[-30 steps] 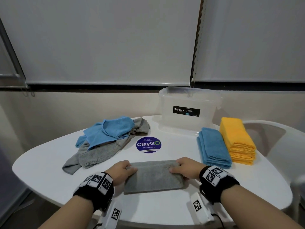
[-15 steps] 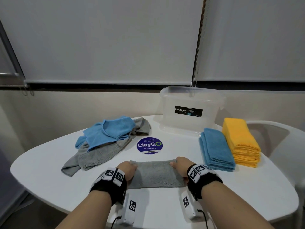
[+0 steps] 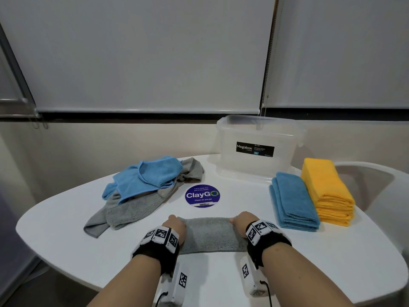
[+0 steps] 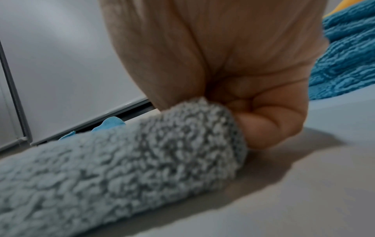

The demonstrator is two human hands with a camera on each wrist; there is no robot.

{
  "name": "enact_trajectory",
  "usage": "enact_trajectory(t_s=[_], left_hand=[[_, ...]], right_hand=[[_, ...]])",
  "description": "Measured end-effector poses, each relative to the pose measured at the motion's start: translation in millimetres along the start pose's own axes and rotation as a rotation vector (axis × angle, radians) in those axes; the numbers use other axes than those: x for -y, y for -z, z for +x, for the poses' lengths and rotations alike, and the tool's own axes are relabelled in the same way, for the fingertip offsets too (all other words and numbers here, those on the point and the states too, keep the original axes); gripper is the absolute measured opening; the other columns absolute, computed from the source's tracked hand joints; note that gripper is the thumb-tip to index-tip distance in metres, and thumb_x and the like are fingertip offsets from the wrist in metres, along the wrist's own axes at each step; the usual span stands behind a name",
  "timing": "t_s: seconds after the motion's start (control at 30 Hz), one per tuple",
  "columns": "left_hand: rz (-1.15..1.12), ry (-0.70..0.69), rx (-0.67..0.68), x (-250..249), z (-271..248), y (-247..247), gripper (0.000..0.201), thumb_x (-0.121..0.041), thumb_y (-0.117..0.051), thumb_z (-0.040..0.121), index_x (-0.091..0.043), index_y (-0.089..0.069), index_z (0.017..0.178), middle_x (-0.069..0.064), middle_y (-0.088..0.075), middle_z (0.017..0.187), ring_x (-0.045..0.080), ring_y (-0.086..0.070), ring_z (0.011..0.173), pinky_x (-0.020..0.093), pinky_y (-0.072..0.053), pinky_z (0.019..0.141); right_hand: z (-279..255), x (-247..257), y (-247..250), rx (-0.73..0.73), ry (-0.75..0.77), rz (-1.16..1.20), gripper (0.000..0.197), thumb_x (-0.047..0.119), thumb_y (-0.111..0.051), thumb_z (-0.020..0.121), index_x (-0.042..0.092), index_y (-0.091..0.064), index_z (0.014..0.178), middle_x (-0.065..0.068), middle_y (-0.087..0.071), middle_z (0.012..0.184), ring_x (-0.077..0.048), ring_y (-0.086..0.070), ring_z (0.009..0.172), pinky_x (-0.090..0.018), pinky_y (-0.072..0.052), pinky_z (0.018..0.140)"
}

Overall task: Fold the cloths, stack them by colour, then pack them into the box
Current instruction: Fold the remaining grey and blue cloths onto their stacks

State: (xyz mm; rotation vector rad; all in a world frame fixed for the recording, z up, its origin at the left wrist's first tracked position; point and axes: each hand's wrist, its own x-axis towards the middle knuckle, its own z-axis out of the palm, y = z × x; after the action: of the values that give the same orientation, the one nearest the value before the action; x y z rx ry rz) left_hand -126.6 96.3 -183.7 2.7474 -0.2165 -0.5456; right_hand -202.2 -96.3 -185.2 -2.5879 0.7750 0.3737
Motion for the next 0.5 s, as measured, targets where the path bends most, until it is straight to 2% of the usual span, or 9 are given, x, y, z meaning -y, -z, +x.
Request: enact_trajectory(t_s=[0.1,0.13,0.2,0.27,0.4,0.5], left_hand=[[0.072,-0.043,0.009,2.9,4.6,0.8,0.037,-0.018,-0.036,0.101,-0.003,-0.029,0.133,0.016,-0.049,0.135,0.031,-0.051,0.124,0.036,-0.039,0.099],[0.088,-0.054,0.021,4.9,6.3,0.6,0.031,-0.018,-0.036,0.101,-0.007,-0.032,0.129,0.015,-0.050,0.134,0.031,-0.052,0.122,0.035,-0.039,0.098],[0.070,-0.092,0.014,8.0,9.0,1.5,0.013,-0.018,-0.036,0.099,-0.013,-0.036,0.111,0.013,-0.055,0.129,0.030,-0.055,0.117,0.035,-0.041,0.094],[0.064,-0.109,-0.003,11.0,12.0,2.0,0.008,-0.019,-0.037,0.099,-0.014,-0.034,0.105,0.013,-0.056,0.127,0.029,-0.055,0.116,0.034,-0.041,0.094],[0.057,-0.103,-0.009,10.8,12.7,5.6,0.029,-0.019,-0.032,0.100,-0.009,-0.042,0.125,0.013,-0.054,0.131,0.028,-0.053,0.120,0.034,-0.038,0.100],[0.061,-0.108,-0.019,11.3,9.5,10.2,0.033,-0.016,-0.033,0.101,-0.006,-0.041,0.131,0.013,-0.055,0.131,0.028,-0.053,0.121,0.032,-0.040,0.098]], right_hand=[[-0.5,1.5,2.0,-0.014,-0.004,0.029,0.043,0.034,-0.041,0.100,0.006,-0.054,0.130,-0.013,-0.055,0.134,-0.026,-0.051,0.124,-0.028,-0.041,0.095],[-0.7,3.0,2.6,-0.015,-0.013,0.041,0.044,0.034,-0.040,0.100,0.005,-0.053,0.131,-0.013,-0.054,0.134,-0.026,-0.051,0.125,-0.029,-0.040,0.097],[-2.2,5.9,5.0,0.015,-0.051,0.021,0.045,0.032,-0.034,0.103,0.004,-0.047,0.136,-0.014,-0.050,0.138,-0.027,-0.048,0.128,-0.030,-0.038,0.101],[-3.9,9.8,5.6,0.007,-0.102,0.045,0.044,0.026,-0.026,0.105,0.007,-0.037,0.144,-0.016,-0.043,0.144,-0.029,-0.044,0.131,-0.032,-0.034,0.106],[-7.2,9.7,9.2,0.024,-0.063,0.008,0.044,0.023,-0.023,0.106,0.011,-0.033,0.147,-0.017,-0.041,0.145,-0.030,-0.043,0.132,-0.033,-0.034,0.106],[-12.2,9.7,9.8,0.031,-0.037,-0.132,0.042,0.024,-0.026,0.105,0.009,-0.039,0.142,-0.016,-0.046,0.141,-0.030,-0.046,0.129,-0.033,-0.036,0.105]])
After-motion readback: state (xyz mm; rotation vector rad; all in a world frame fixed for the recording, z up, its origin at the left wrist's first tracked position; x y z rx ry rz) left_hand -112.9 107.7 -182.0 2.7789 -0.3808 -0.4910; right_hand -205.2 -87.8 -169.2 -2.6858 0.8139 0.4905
